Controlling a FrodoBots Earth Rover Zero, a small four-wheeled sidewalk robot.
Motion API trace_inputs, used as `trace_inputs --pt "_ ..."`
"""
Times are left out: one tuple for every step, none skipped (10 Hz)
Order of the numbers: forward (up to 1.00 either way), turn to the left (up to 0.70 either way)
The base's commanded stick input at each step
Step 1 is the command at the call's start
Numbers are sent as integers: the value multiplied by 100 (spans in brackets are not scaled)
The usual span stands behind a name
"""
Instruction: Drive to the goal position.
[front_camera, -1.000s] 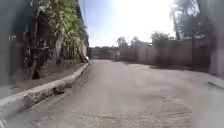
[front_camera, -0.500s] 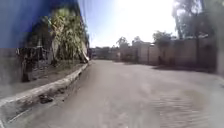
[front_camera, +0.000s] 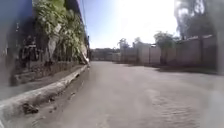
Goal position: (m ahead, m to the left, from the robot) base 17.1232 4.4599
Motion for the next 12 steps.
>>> trace_inputs --pt "85 0" --pt "85 0" --pt "85 0" --pt "85 4" --pt "85 12" --pt "85 34" --pt "85 34" --pt "85 22" --pt "85 2" --pt "85 1" --pt "85 0" --pt "85 0"
